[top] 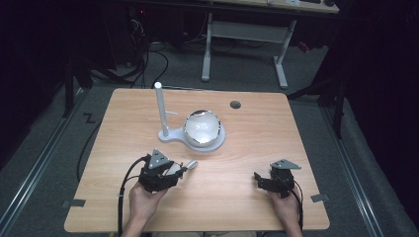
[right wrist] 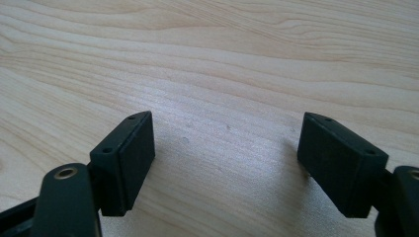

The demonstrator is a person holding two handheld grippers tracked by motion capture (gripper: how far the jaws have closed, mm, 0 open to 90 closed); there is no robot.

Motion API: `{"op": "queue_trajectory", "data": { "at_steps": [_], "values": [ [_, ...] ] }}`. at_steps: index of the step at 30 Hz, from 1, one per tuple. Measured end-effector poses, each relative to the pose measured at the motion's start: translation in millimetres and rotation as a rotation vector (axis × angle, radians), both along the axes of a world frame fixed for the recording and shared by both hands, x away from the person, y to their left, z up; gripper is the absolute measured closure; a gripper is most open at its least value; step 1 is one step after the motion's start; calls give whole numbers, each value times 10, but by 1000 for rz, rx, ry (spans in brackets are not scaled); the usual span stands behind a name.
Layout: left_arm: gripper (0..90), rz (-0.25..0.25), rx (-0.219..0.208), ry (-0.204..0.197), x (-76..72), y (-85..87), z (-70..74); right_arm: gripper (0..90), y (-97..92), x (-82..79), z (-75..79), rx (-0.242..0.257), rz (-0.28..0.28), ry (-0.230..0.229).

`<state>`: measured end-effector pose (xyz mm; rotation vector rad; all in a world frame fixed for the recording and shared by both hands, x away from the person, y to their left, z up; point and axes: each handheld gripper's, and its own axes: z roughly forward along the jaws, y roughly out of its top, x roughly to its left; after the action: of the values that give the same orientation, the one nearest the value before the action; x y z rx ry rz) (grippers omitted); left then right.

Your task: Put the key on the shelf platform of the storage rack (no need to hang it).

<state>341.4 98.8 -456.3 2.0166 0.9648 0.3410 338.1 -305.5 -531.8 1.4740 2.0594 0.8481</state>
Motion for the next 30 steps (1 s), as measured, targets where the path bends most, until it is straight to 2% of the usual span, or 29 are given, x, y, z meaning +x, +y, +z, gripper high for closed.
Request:
{"op": "queue_trajectory", "data": {
  "at_steps": [3, 16, 19, 25, 30],
  "values": [
    [525, -8, -3, -18, 33, -19, 84, 227, 0, 0, 0, 0, 0, 0],
    [528, -25, -36, -28, 124, -39, 259, 227, 0, 0, -1, -1, 1, -1],
    [528, -34, -59, -30, 156, -37, 327, 227, 0, 0, -1, -1, 1, -1],
    [528, -44, -75, -35, 225, -40, 427, 227, 0, -1, -1, -1, 1, -1],
    [529, -51, -74, -43, 269, -53, 503, 227, 0, -1, -1, -1, 1, -1]
  ]
}}
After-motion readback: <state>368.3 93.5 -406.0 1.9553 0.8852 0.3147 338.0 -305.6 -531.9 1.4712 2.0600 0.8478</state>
